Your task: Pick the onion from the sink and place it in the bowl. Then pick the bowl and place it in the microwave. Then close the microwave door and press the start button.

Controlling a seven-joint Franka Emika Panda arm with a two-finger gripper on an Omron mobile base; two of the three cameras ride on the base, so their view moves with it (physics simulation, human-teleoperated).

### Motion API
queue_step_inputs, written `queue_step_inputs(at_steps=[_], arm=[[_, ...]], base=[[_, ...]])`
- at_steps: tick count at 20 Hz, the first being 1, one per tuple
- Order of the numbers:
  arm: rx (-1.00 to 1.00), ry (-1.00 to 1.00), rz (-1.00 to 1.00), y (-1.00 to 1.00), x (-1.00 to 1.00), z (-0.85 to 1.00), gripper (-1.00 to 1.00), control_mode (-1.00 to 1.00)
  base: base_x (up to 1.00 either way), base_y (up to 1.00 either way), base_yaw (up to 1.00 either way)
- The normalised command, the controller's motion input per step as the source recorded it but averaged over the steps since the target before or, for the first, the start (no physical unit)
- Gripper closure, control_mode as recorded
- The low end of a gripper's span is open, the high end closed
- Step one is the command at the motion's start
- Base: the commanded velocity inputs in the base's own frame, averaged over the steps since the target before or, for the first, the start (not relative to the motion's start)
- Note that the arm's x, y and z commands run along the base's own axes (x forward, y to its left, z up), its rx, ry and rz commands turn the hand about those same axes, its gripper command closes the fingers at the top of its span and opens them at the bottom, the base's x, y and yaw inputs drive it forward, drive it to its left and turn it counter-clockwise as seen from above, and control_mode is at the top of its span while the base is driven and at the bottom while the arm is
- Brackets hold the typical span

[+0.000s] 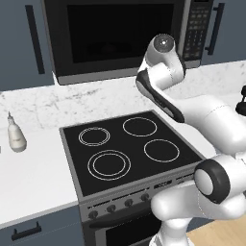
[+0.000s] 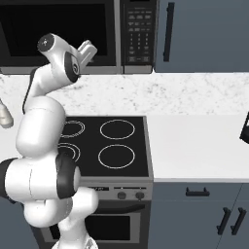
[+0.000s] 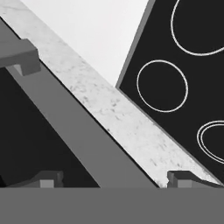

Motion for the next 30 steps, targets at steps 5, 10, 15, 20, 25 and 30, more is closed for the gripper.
queue_step_inputs(at_steps=[5, 10, 15, 20, 25, 30], arm=[[0.01, -0.01, 0.11, -0.01, 0.19, 0.00, -1.00, -1.00], [0.14, -0.05, 0.17, -0.42, -0.81, 0.13, -1.00, -1.00], [0.16, -0.05, 0.17, -0.71, -0.67, 0.12, -1.00, -1.00], [0.17, -0.12, 0.25, -1.00, -0.11, 0.40, -1.00, -1.00], [0.11, -0.32, 0.37, -0.97, 0.00, 0.40, -1.00, -1.00], [0.13, -0.25, 0.28, -0.88, 0.00, 0.02, -1.00, -1.00]], base=[[0.00, 0.00, 0.00], [0.00, 0.00, 0.00], [0.00, 0.00, 0.00], [0.00, 0.00, 0.00], [0.00, 0.00, 0.00], [0.00, 0.00, 0.00]])
